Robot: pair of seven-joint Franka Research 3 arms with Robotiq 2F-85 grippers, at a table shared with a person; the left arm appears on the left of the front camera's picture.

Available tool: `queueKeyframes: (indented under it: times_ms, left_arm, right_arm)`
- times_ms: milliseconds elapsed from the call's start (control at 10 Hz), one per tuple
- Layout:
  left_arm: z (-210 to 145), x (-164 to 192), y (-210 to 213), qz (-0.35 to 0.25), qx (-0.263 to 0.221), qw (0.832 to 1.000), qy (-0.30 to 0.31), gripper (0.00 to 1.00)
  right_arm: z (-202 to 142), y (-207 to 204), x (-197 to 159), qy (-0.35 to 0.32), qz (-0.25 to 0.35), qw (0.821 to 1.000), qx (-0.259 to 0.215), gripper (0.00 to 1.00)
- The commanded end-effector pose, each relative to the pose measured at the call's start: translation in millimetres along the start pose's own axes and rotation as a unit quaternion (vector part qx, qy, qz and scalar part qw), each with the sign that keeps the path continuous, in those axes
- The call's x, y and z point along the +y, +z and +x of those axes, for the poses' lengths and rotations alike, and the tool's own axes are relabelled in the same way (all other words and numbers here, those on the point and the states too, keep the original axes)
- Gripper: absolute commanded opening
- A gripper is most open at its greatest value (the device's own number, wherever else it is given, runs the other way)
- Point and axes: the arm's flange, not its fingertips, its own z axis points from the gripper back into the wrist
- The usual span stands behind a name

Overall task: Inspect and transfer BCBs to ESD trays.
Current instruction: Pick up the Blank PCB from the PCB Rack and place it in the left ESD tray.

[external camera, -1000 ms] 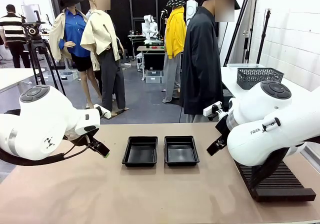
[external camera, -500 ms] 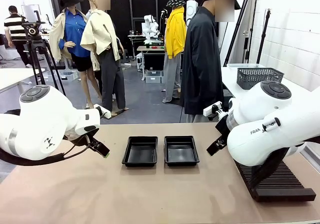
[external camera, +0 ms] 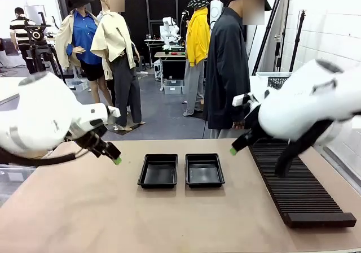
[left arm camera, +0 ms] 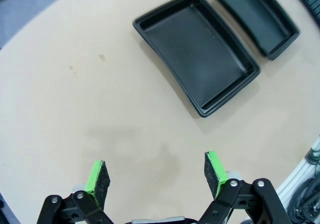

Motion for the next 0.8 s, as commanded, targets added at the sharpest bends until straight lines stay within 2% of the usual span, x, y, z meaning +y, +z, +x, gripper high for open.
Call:
queueKeyframes:
  times_ms: [0,100,200,300,400,500,600,700]
  left_arm:
    - [20.5,49.8,16.9,-0.078,0.046,0.995,0.031,1.00]
    - [22.8,73.3,26.5,-0.126,0.052,0.989,0.053,1.00]
    - [26.3,101.3,33.0,-0.161,0.046,0.983,0.075,1.00]
    - [24.0,131.2,44.2,-0.215,0.039,0.970,0.106,1.00]
    - [16.1,157.9,55.4,-0.237,0.033,0.961,0.139,1.00]
    - [5.3,185.0,69.3,-0.251,0.018,0.953,0.168,1.00]
    - [-9.7,208.2,83.4,-0.283,-0.003,0.938,0.199,1.00]
    - [-28.7,227.9,95.7,-0.301,-0.015,0.924,0.234,1.00]
  right_arm:
    - [10.3,13.0,-46.1,-0.014,0.076,0.996,0.046,1.00]
    - [11.9,17.8,-60.7,-0.015,0.105,0.991,0.076,1.00]
    - [14.1,23.3,-81.4,-0.023,0.143,0.986,0.079,1.00]
    - [9.4,32.6,-102.0,-0.037,0.197,0.977,0.068,1.00]
    - [-3.3,42.6,-121.1,-0.069,0.232,0.969,0.053,1.00]
    - [-19.6,57.3,-139.8,-0.094,0.254,0.962,0.018,1.00]
    - [-39.1,72.5,-154.6,-0.120,0.281,0.952,-0.018,1.00]
    - [-62.0,84.8,-167.9,-0.152,0.325,0.932,-0.042,1.00]
